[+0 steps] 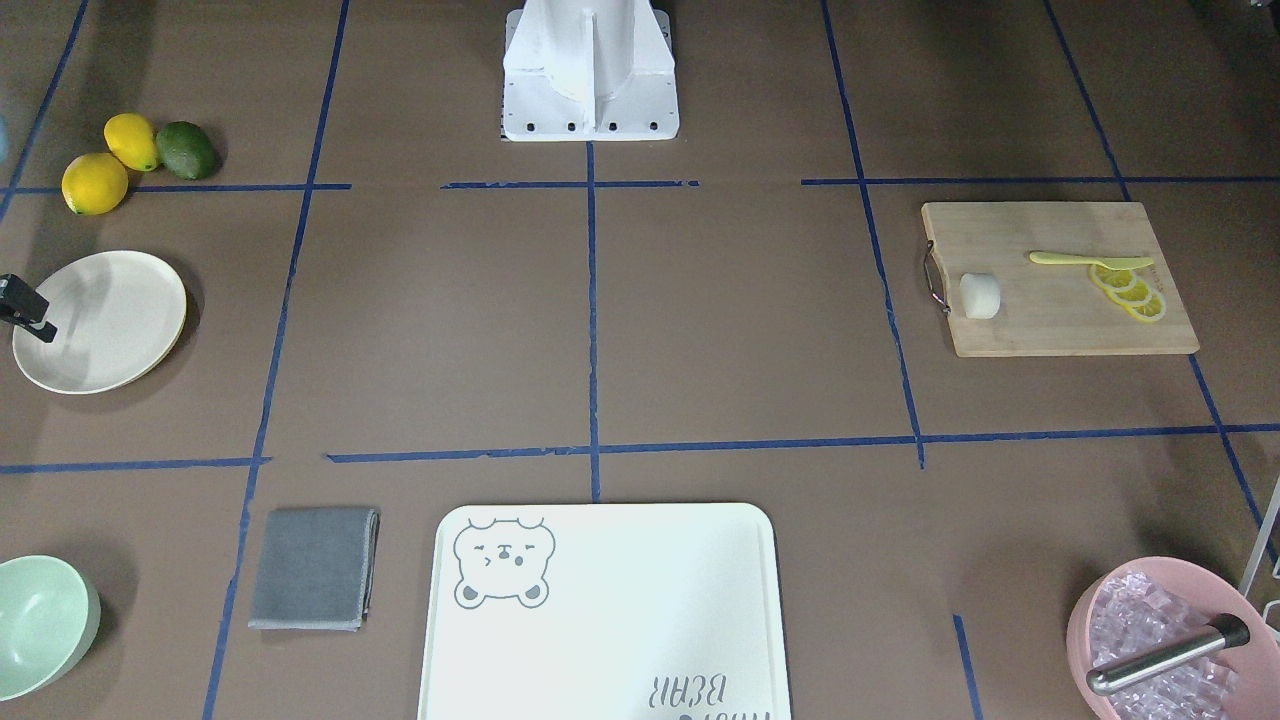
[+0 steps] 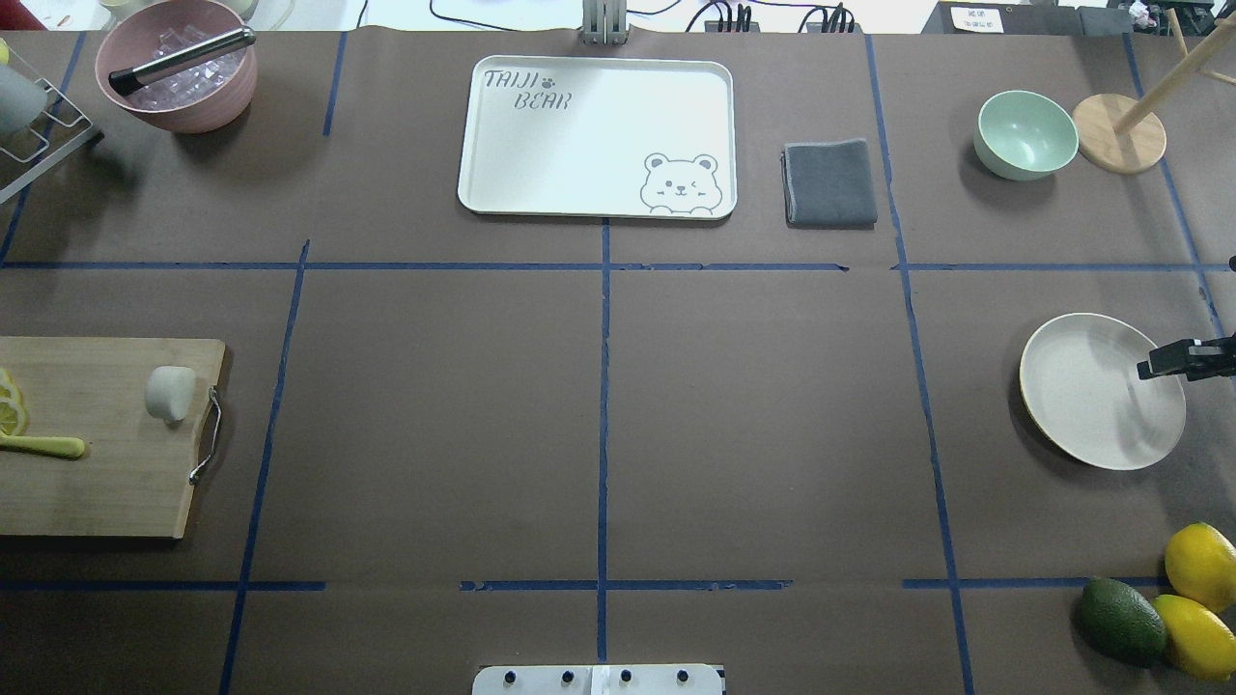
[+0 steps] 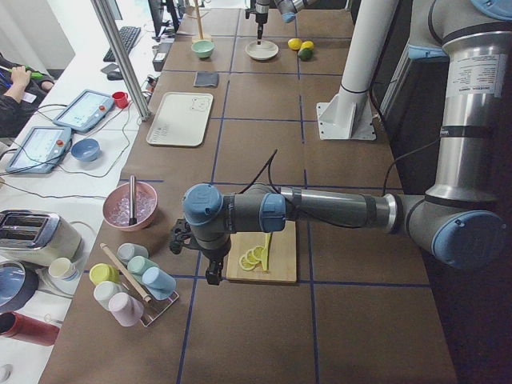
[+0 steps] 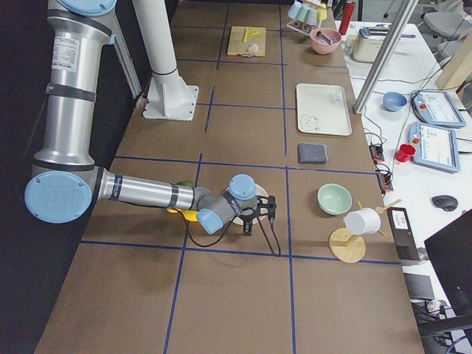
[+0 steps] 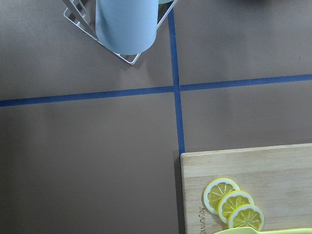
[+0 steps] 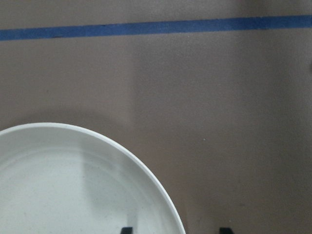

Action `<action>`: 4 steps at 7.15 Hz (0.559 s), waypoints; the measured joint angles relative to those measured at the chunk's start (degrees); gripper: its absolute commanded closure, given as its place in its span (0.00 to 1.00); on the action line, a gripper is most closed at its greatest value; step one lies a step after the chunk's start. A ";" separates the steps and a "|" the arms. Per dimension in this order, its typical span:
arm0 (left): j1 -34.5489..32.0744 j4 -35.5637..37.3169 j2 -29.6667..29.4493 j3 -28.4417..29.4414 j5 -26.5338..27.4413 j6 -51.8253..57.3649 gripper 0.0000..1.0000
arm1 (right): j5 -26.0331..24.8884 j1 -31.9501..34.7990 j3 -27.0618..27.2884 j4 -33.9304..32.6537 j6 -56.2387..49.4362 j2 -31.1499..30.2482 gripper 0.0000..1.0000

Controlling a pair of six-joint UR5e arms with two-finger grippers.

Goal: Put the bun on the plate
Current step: 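Reach the right gripper down to the rim of the white plate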

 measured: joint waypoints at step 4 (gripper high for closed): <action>0.00 0.05 0.03 -0.34 0.00 -0.08 0.00 | -0.08 0.08 -0.14 0.02 -0.59 -0.55 1.00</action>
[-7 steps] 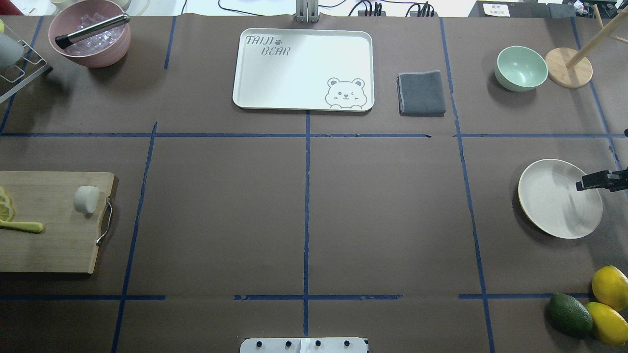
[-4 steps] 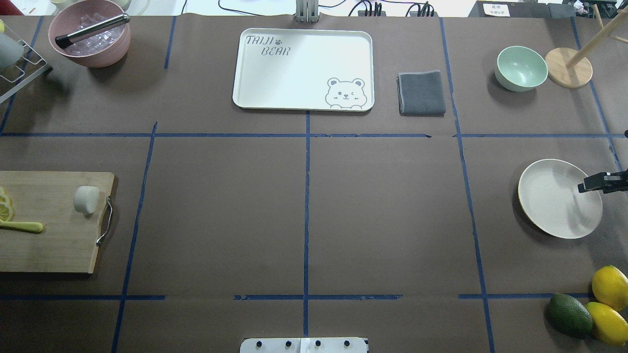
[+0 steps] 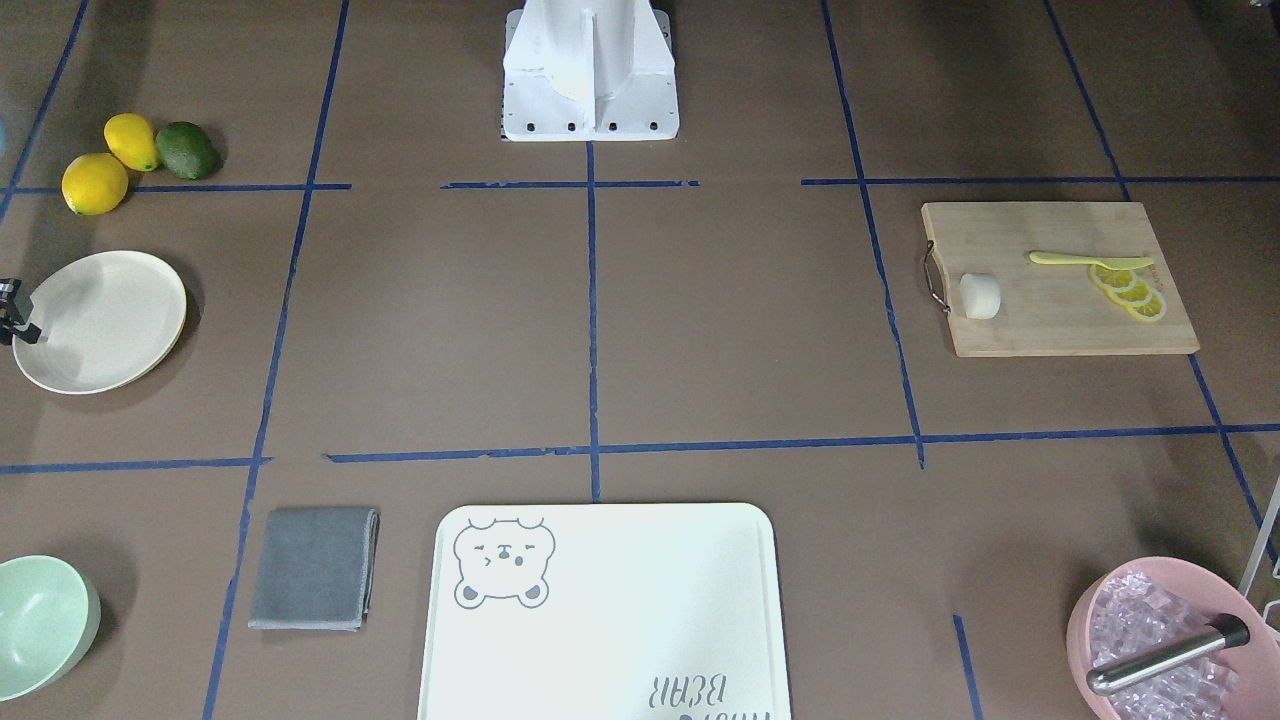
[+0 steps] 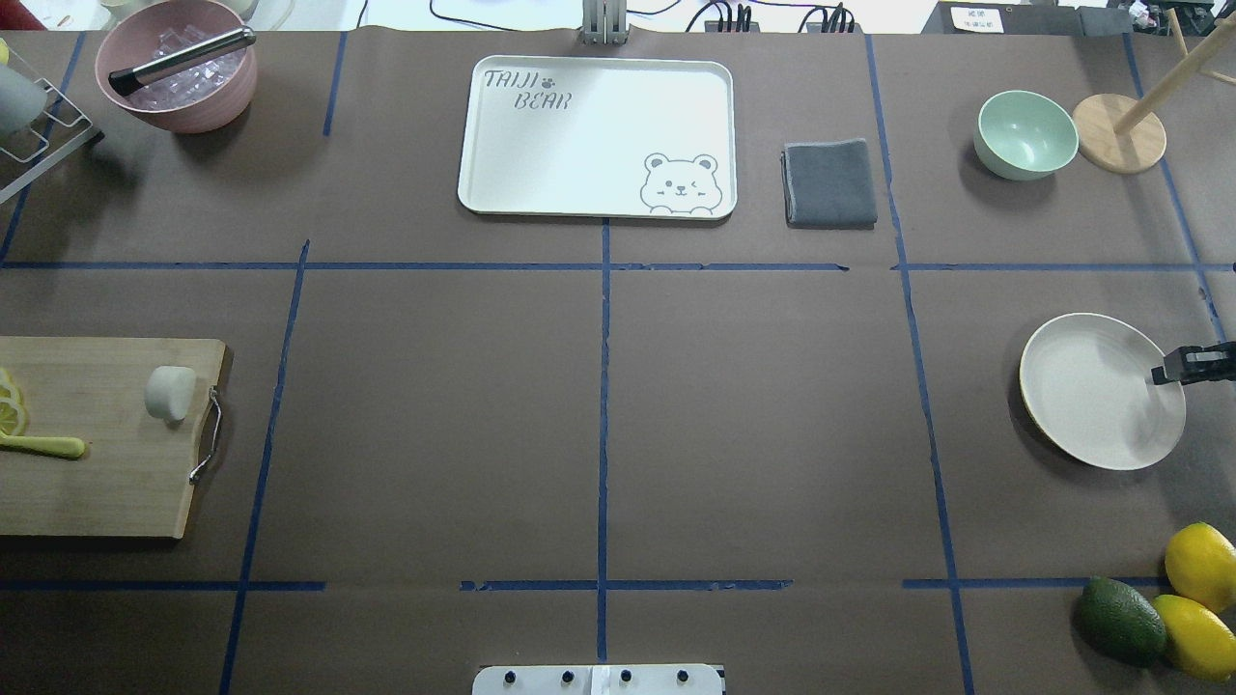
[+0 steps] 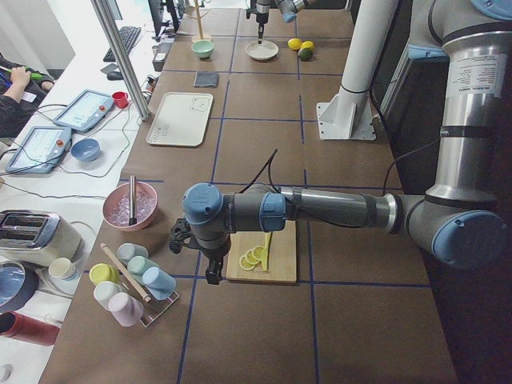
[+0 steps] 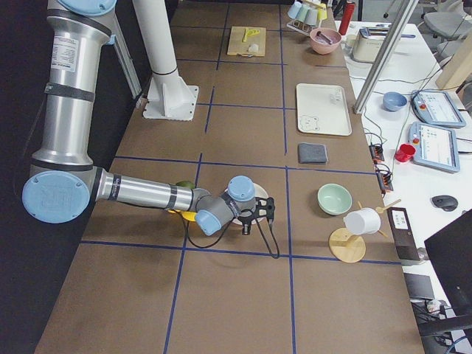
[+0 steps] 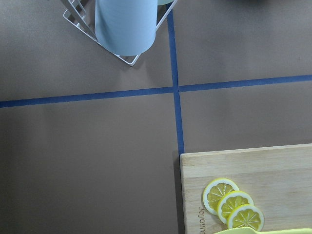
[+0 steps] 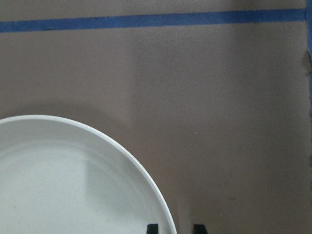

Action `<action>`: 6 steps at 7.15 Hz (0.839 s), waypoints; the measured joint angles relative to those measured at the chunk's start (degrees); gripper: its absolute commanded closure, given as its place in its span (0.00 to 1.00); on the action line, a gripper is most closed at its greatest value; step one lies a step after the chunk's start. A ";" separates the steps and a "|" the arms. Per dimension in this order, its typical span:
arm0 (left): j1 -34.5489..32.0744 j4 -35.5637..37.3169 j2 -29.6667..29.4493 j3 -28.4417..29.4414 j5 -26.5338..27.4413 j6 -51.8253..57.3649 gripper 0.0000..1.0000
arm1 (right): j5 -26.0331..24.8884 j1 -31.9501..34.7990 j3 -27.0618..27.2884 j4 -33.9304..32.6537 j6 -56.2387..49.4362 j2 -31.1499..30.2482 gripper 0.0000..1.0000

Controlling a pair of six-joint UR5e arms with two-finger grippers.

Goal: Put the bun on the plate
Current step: 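Reach the right gripper down to the rim of the white plate, then drag the white plate with the right gripper toward the table centre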

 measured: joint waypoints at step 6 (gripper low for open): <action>0.00 0.33 -0.07 -0.40 0.00 -0.05 0.00 | 8.81 4.59 4.18 -0.43 0.66 1.02 1.00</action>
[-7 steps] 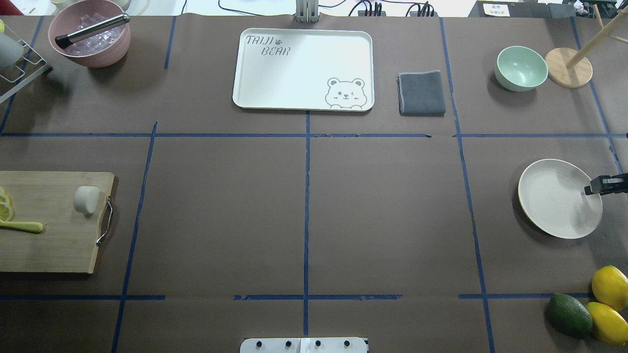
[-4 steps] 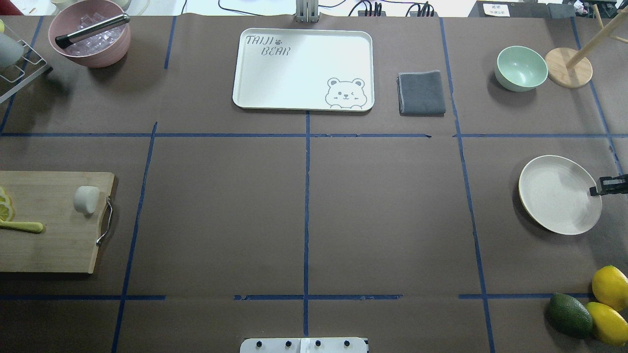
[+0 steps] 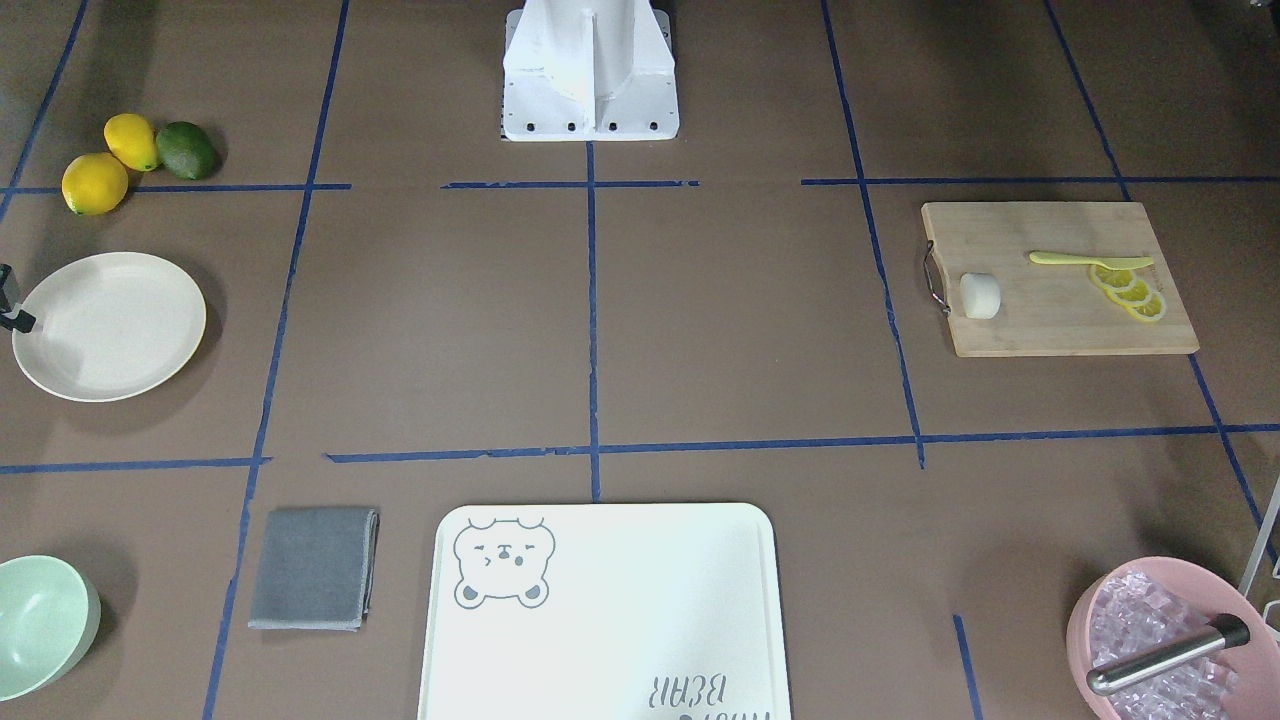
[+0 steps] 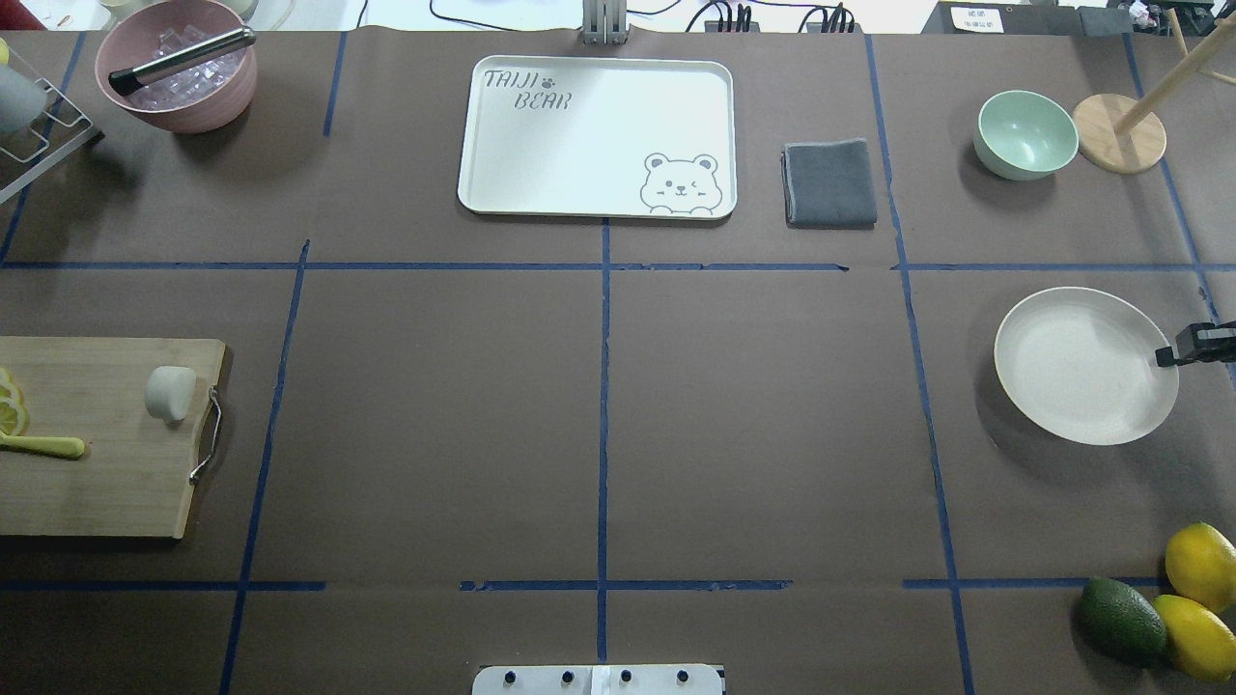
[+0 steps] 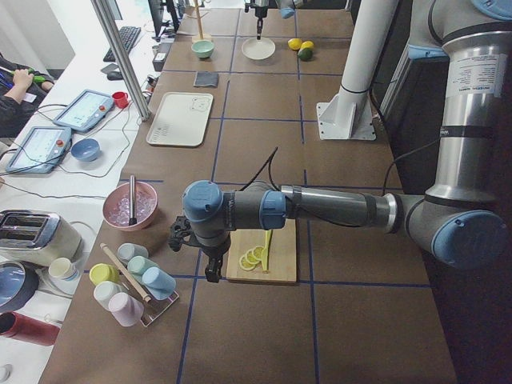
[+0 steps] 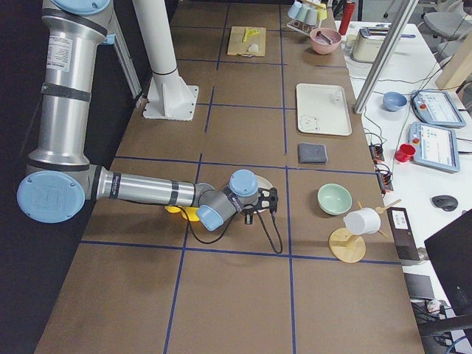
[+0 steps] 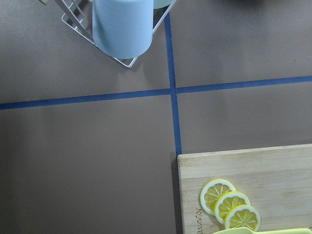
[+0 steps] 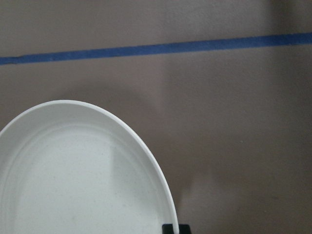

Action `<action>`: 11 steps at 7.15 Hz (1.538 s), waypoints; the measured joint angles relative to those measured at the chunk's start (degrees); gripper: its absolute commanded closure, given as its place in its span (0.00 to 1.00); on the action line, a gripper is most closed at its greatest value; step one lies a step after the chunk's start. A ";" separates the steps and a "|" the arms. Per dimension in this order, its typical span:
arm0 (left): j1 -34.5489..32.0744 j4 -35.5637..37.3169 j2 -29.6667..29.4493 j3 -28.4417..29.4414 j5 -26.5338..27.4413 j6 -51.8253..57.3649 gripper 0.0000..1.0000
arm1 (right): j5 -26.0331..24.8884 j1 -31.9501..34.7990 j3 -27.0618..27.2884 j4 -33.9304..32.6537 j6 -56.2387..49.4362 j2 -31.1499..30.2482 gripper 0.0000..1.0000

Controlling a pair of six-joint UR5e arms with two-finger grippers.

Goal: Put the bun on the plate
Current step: 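Drag the white plate with the right gripper toward the table centre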

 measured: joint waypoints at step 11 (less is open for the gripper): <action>0.00 -0.37 0.07 0.18 0.05 -0.74 0.00 | -28.40 -34.90 2.85 -14.83 40.97 36.92 1.00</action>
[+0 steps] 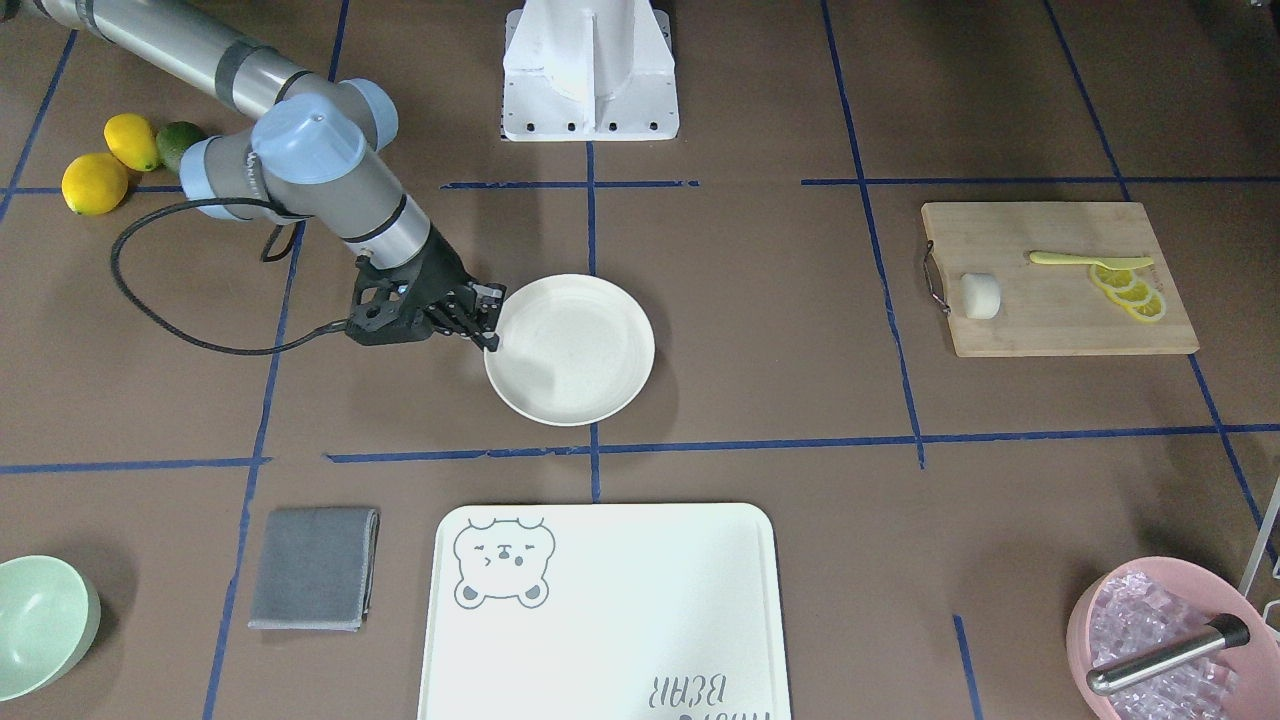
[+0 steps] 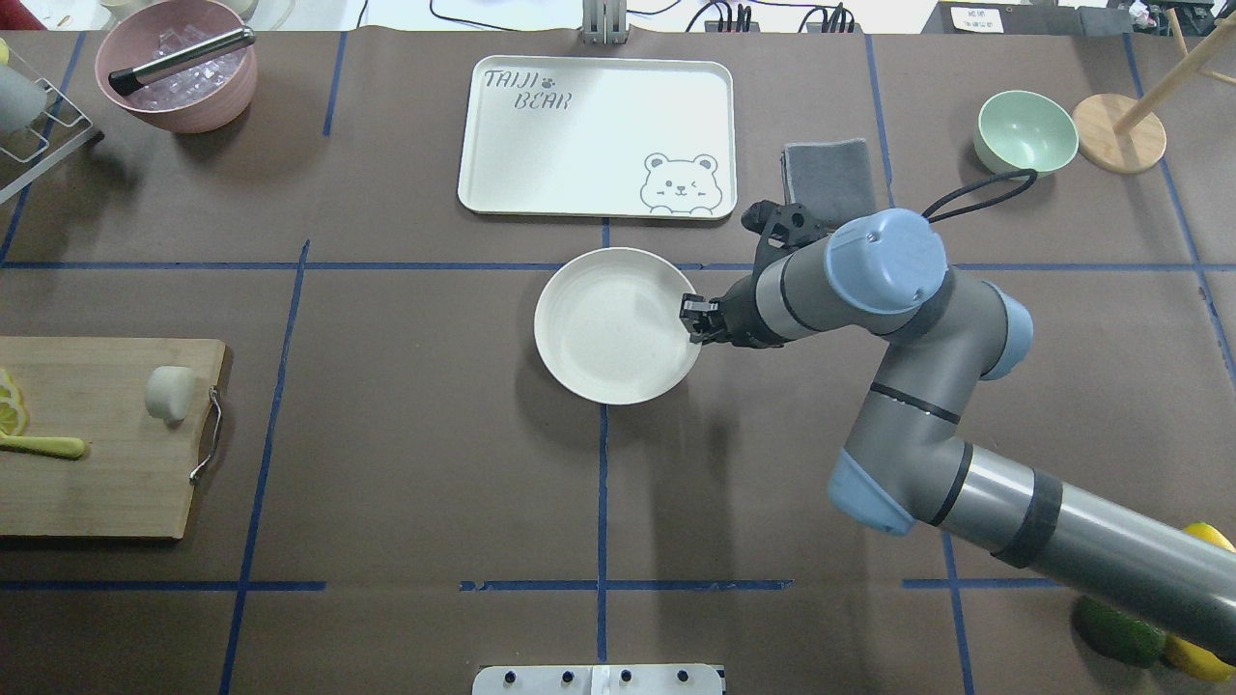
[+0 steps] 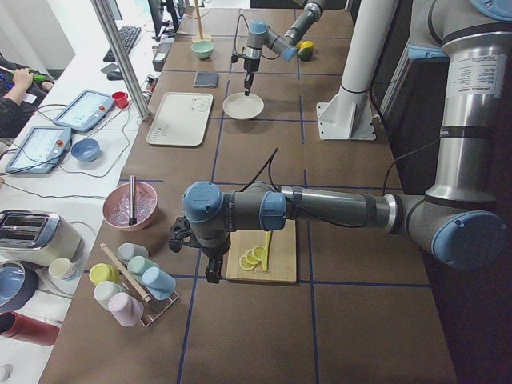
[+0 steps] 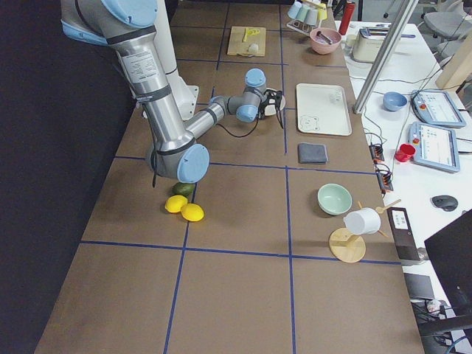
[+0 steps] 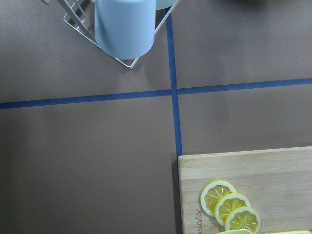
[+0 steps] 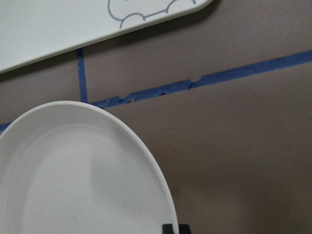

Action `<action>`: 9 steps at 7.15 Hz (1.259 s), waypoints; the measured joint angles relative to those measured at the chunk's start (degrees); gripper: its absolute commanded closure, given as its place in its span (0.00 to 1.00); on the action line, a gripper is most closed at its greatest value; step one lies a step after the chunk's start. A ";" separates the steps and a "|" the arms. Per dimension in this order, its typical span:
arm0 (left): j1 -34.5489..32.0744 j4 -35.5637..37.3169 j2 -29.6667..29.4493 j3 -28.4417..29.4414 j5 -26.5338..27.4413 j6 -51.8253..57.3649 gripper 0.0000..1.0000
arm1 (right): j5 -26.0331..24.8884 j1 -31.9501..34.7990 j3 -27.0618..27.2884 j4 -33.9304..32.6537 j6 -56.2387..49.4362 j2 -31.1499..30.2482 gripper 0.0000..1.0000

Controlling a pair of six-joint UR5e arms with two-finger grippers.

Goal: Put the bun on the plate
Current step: 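Drag the white plate with the right gripper toward the table centre, then lift the right arm off the plate while the left arm reaches the board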

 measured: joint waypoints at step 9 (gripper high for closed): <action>0.12 -0.12 -0.24 -0.24 -0.17 0.01 0.00 | -3.30 -3.47 2.30 -2.03 1.25 -0.89 0.00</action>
